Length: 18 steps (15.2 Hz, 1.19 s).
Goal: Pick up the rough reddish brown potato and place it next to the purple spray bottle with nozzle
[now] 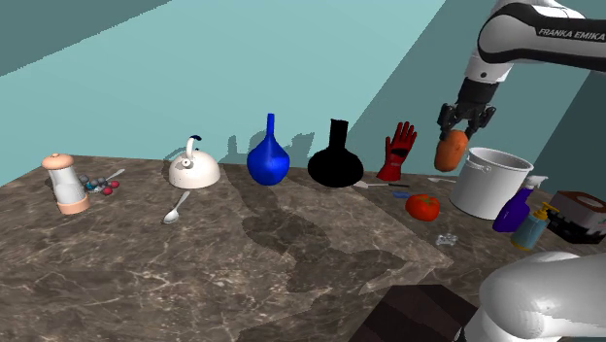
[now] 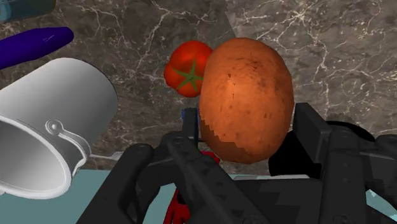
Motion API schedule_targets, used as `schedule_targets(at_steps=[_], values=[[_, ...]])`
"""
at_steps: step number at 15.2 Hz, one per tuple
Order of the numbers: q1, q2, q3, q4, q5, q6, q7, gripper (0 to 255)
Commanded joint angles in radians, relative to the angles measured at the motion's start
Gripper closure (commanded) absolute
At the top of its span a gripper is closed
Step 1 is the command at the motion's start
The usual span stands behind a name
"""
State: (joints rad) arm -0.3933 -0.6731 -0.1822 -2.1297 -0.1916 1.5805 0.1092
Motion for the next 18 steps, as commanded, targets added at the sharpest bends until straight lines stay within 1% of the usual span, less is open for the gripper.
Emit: schedule_targets(at_steps=[1,10,14,18], values=[[-0.012,0.001,-0.042,0.008,-0.02,0.001,-0.05,255],[-0.054,0.039,-0.239,0.075,-0.099,0.017,-0.271,255],[-0.06,0.085,-0.335,0.133,-0.118,0.029,-0.373,255],[-0.056,0.149,-0.44,0.209,-0.121,0.043,-0.48,255]])
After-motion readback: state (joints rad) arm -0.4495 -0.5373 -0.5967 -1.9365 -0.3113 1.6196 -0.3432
